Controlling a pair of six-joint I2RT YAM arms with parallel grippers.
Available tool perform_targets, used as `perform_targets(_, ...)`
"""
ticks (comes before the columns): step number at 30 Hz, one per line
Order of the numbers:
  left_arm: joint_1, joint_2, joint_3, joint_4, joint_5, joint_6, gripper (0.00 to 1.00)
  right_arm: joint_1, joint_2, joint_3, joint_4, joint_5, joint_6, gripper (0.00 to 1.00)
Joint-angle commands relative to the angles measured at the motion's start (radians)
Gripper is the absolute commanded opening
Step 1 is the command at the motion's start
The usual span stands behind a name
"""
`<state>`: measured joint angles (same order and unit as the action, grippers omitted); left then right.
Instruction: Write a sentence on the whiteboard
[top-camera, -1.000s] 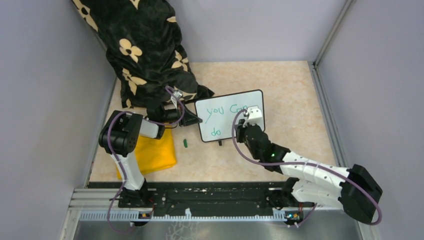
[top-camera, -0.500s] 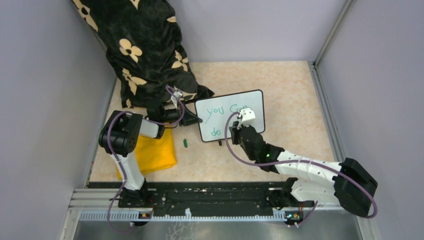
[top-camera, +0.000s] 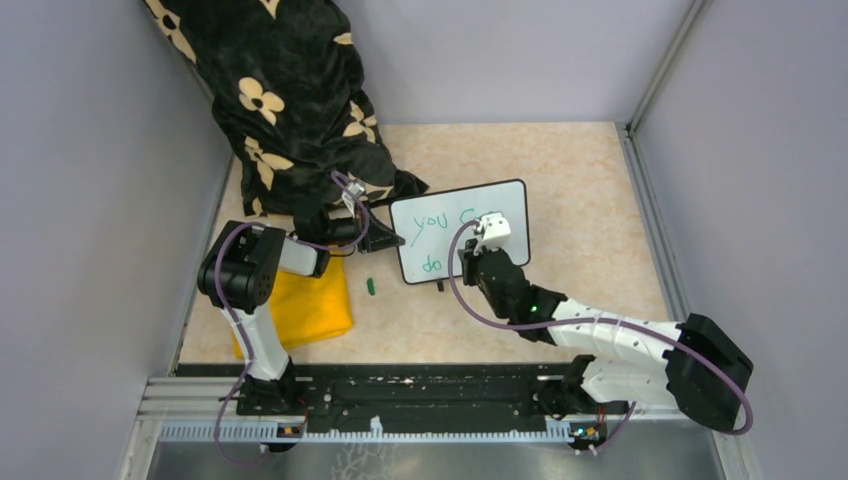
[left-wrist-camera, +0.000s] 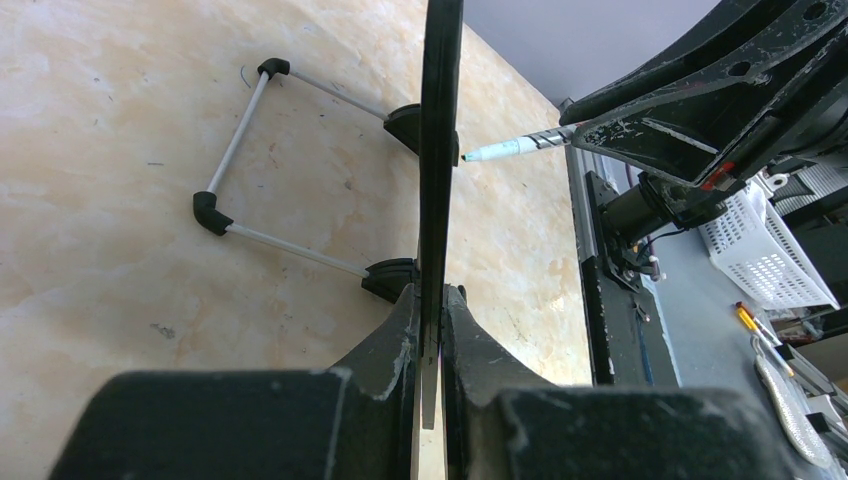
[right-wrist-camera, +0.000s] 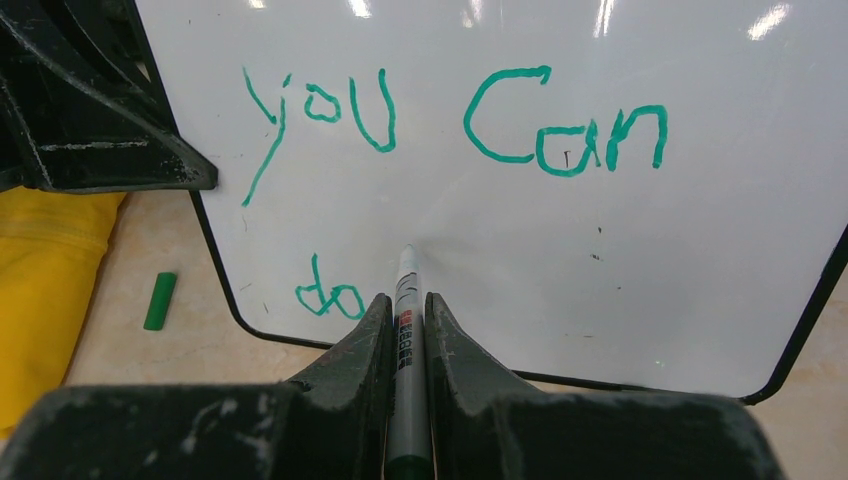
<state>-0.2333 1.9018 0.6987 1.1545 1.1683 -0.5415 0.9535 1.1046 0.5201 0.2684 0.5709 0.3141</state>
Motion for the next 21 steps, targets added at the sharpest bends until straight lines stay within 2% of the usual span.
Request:
perform_targets(1, -0.02, 0.036, -0.007, -0.108, -0.022, 0.036, 0.0, 0.006, -0.008, 0.031, 0.046, -0.004, -0.004, 0.0)
perform_targets(21, -0.02, 0.034, -0.008, -0.11, -0.022, 0.037, 0.0, 0.007, 0.04, 0.033, 0.022, 0.038, 0.039, 0.0)
